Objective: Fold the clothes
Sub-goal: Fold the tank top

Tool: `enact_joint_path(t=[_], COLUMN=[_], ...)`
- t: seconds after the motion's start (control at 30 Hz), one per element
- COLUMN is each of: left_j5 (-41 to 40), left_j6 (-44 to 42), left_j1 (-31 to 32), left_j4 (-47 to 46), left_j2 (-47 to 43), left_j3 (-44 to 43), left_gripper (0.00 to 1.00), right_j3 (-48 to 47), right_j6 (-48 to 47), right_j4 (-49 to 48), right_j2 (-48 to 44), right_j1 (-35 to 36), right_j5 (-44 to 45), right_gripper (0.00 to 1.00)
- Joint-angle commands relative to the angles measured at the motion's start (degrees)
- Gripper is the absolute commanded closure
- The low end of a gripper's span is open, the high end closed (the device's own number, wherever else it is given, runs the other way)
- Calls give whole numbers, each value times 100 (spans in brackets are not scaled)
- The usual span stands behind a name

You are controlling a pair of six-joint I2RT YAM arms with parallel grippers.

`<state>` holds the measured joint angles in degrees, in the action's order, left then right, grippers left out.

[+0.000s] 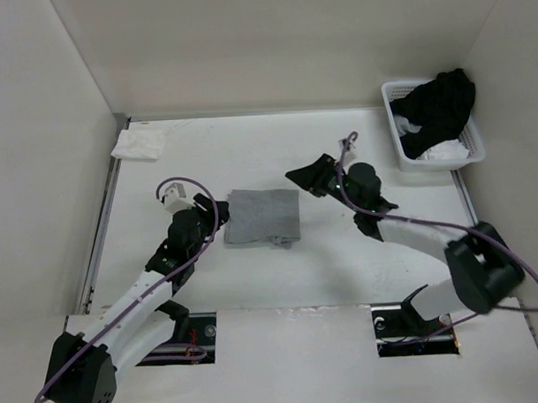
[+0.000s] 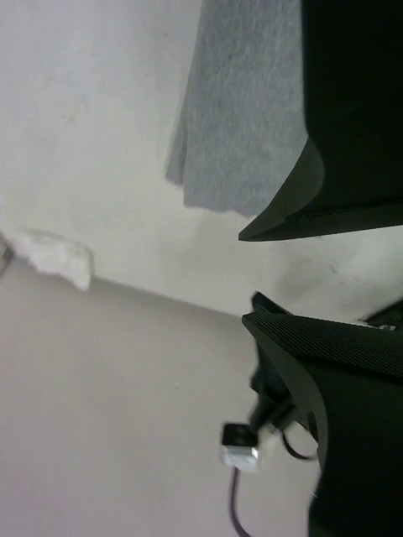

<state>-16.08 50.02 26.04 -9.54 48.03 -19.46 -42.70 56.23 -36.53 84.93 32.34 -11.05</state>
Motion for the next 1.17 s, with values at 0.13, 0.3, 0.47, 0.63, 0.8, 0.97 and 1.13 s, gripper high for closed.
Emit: enact_joint_path(t=[0.13,0.3,0.47,0.63,0.8,0.97,1.13], left_j5=[-388,-186,-133,-194,-247,-308,-256], left_j6=[-520,-441,-493,-555,-581,-660,-801], left_j1=[-691,-1289,-1545,-1467,-1326,-1203,-1062], left_j4=[1138,1516,1684,1561,1481,1280,1192], left_j2=[-163,22,233,452,716,848,1199], left_j3=[-444,-576,-725,-769,-857,-770,-910], left_gripper=[44,43,44,48,49,49,45], right_j3=[1297,2036,2257,2213,2117,2090,2081], right_j6=[-1183,-1334,-1263,-1272,-1290,-1289,-1281], right_j4=[893,771,481,428,401,401,401], right_j2=[-2189,-2639,-2587,-2385,-2068,-2050,-1989], right_j1=[-574,-874,-866,-856,-821,-813,-813], right_j5=[1129,2228,2415,2406,2397,2317,2300], right_gripper=[45,42,41,40,40,41,41])
